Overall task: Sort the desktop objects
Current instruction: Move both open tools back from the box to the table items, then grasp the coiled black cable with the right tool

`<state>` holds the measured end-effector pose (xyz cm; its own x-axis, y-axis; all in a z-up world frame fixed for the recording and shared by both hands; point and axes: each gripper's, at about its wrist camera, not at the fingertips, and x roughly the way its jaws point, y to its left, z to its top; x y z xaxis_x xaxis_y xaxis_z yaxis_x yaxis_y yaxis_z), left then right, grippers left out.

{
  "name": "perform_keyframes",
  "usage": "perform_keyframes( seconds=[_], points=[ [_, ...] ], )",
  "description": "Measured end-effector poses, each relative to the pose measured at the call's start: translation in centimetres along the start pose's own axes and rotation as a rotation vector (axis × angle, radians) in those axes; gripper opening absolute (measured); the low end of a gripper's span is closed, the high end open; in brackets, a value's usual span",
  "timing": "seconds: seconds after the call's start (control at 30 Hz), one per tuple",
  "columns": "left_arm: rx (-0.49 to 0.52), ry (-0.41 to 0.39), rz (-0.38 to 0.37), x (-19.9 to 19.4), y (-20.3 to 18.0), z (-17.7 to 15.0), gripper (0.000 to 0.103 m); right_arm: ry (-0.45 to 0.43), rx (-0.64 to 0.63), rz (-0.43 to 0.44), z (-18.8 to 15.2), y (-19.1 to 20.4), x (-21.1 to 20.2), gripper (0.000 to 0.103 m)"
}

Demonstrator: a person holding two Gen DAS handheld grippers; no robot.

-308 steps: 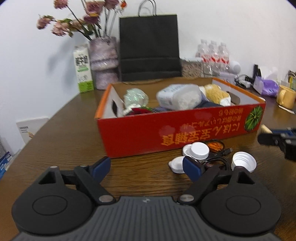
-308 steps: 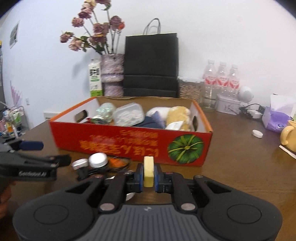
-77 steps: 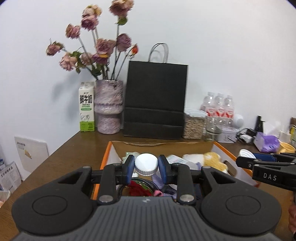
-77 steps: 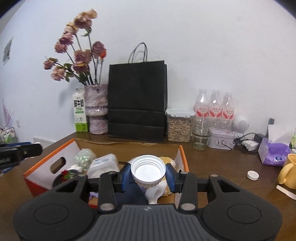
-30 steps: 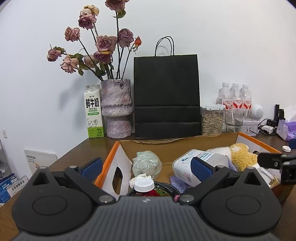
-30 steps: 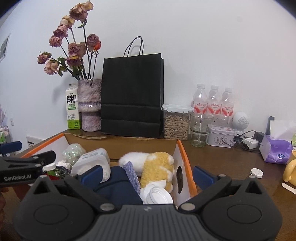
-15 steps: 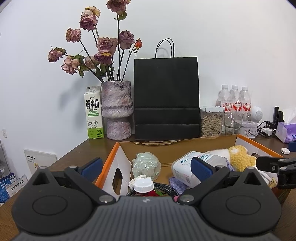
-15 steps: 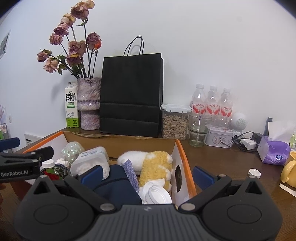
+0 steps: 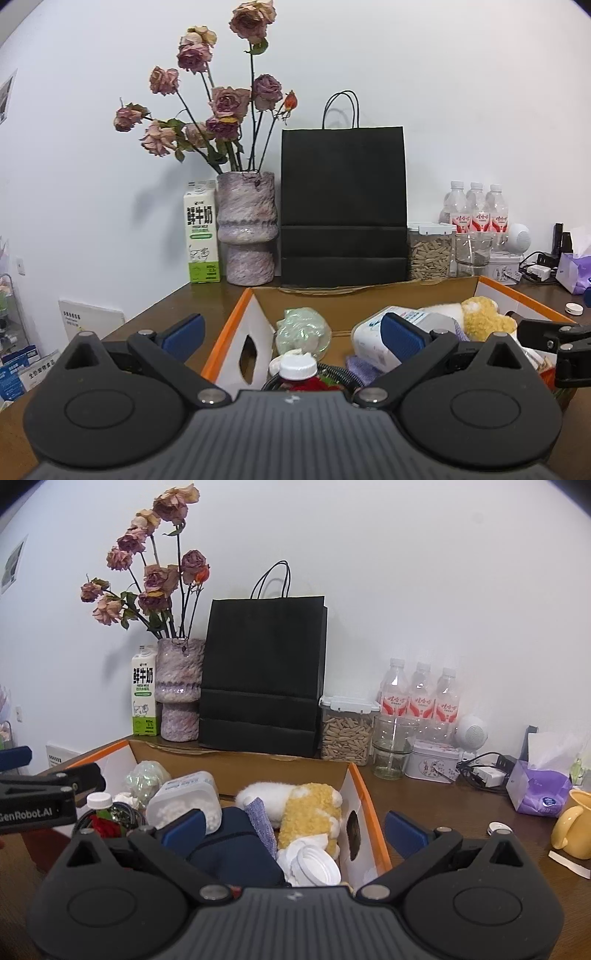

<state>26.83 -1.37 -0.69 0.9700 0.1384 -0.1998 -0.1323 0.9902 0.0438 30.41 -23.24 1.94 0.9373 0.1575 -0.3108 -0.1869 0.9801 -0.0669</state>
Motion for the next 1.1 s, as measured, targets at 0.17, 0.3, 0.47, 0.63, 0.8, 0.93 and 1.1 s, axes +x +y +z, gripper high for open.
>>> perform_keyframes(
  seconds=[0.17,0.3,0.47,0.63,0.8,0.93,1.1],
  points=[
    [-0.014,0.021,-0.006,-1.5,0.8,-0.5,0.103,-0.008,-0.014,-0.033,-1.3,0.4,-1.7,0.103],
    [-0.002,0.034,-0.013,-3.0,1.2,-0.8,0.103,-0.006,-0.010,-0.022,-1.8,0.5,-3.5,0.103],
    [0.018,0.069,-0.036,-4.8,2.2,-1.4,0.103,0.035,0.020,0.029,-2.8,0.5,-5.6,0.103],
    [0.019,0.115,-0.049,-6.2,3.7,-2.0,0.103,0.124,0.016,0.112,-4.0,1.8,-6.7,0.103],
    [0.033,0.163,-0.040,-7.5,5.1,-2.7,0.103,0.184,-0.041,0.167,-4.5,4.7,-6.8,0.103],
    [0.018,0.176,-0.038,-8.6,6.5,-3.2,0.103,0.243,-0.059,0.196,-4.7,7.0,-6.0,0.100],
    [-0.012,0.213,-0.029,-9.1,8.1,-3.8,0.103,0.302,-0.066,0.211,-4.9,9.1,-4.8,0.092]
  ],
)
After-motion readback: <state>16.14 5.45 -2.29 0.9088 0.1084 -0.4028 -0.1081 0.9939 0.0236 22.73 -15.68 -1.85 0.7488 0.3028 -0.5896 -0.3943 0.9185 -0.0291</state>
